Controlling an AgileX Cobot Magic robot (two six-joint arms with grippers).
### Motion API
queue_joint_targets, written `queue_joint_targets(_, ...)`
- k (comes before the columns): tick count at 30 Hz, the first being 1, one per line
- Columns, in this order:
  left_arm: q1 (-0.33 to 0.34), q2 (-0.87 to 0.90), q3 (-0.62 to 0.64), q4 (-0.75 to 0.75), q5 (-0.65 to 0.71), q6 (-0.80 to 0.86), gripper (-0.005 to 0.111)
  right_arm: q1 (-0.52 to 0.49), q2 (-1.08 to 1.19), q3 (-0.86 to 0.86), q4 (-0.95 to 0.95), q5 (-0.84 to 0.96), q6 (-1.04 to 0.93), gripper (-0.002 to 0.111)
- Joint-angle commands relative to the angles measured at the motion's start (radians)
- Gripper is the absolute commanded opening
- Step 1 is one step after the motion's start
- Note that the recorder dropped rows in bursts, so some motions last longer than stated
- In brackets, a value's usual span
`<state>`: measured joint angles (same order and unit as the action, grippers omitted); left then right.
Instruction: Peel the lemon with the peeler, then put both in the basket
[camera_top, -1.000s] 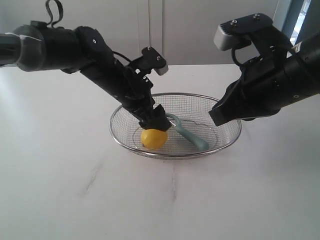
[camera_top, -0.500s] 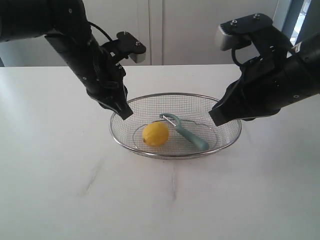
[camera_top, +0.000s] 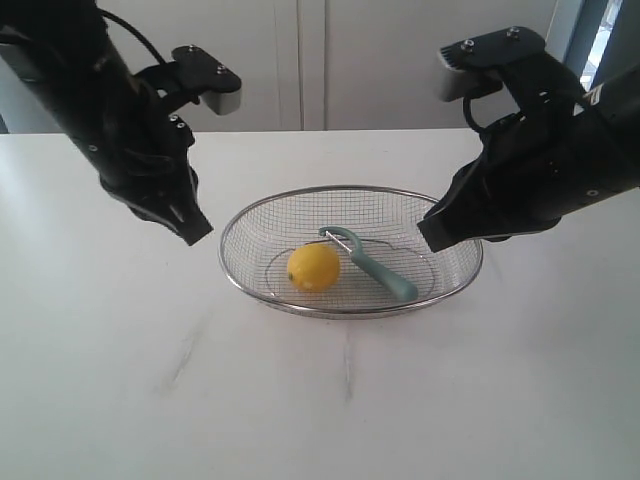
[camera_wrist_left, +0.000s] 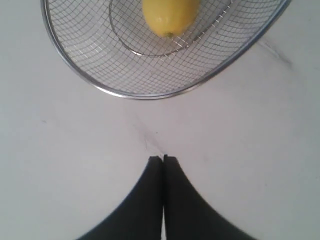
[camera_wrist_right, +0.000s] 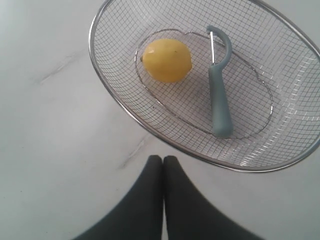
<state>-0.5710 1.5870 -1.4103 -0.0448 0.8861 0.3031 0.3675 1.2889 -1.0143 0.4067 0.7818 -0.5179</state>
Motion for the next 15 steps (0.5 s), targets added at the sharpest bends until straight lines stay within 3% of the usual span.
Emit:
queue_joint_targets(1, 0.001, -0.163, 0.111, -0.003, -0.003, -0.036, 0.0, 0.001, -0.008, 0.006, -0.001, -0.003, -0.001, 0.0)
queue_joint_targets(8, 0.001, -0.578, 0.335, -0.005, -0.013, -0.134, 0.0, 0.001, -0.008, 0.006, -0.001, -0.003, -0.001, 0.0)
queue_joint_targets(15, 0.001, -0.888, 0.477, -0.004, -0.03, -0.221, 0.0, 0.001, -0.008, 0.006, 0.006, -0.012, 0.009, 0.0)
